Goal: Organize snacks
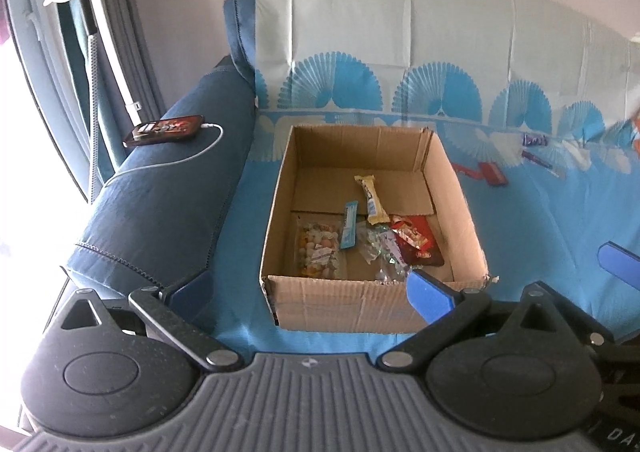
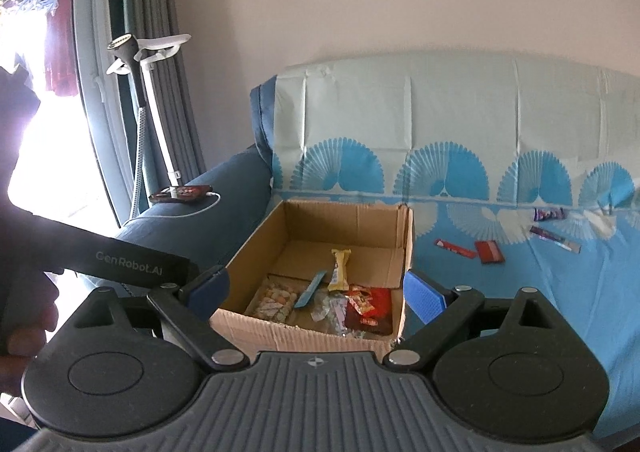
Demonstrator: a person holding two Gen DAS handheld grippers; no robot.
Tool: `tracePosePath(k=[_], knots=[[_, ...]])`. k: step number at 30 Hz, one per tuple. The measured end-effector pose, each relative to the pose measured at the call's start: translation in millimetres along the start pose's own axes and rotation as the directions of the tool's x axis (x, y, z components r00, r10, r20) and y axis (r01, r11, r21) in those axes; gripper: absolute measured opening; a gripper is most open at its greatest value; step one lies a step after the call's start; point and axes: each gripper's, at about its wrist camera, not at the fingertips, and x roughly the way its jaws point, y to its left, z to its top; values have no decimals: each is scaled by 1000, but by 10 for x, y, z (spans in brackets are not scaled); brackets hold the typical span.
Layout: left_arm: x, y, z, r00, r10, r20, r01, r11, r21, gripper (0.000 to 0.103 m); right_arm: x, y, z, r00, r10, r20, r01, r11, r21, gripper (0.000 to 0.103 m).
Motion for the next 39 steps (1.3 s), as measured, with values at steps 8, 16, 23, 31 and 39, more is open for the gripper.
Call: tracePosePath(k=[8,16,23,31,39], knots=[[252,-243,206,999,-4,-47,6,999,44,103,187,-356,-24,999,-23,-28,25,994,102,95],[506,-649,525,995,-51,-82,58,996,74,103,319,-874,-3,996,-78,-31,82,980,181,95],[787,-1195,861,990,-110,-89,121,984,130,103,477,-1500,96,983,-182,-18,183,968,172,96],[1374,-1966,1433,972,-185,-145,207,967,152,103,812,-2435,235,952,-307,-16,306,940,149,98],[2542,-2986,1979,959,-163,-230,217,948,233,103,1546,-3573,264,912,-405,-68,410,907,96,99]])
